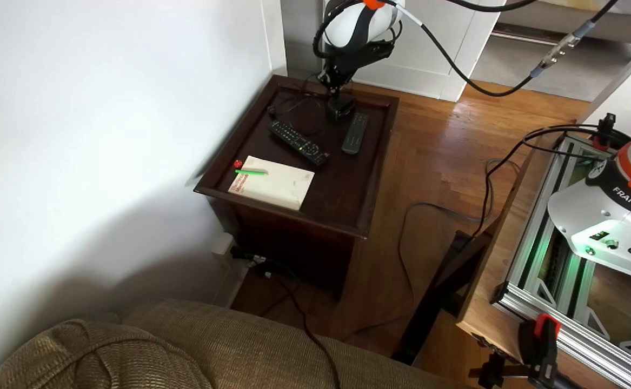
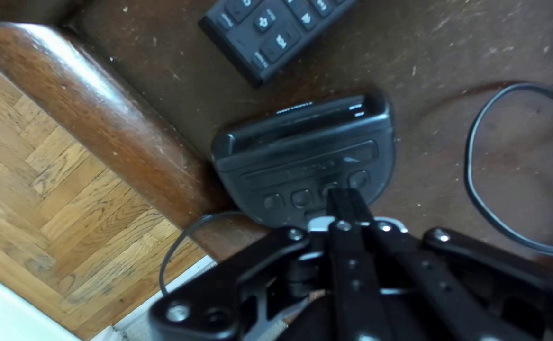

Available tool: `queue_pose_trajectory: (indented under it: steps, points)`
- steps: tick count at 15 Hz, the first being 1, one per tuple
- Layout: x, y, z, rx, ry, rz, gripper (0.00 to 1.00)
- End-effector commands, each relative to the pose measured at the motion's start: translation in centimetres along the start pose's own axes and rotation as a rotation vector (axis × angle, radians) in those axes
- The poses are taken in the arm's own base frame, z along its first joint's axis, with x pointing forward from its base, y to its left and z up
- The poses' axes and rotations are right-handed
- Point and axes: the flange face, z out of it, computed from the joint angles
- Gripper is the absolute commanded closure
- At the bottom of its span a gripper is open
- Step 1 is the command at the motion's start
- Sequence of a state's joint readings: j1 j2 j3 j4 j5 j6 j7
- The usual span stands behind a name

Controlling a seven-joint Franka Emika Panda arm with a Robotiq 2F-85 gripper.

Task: Push a button on the black appliance

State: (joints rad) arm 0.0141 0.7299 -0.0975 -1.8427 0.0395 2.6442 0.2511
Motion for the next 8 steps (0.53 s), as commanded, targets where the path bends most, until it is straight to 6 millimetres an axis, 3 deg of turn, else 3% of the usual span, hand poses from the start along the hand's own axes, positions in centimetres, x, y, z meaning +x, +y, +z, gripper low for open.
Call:
queue_pose_trajectory:
  steps: [1,8]
  points:
    - [0.2,-0.08,0.71,-0.007,-0.014,0.018,1.0]
    - [0.28,-0.09,1.41,-0.001,-0.013,0.024,1.0]
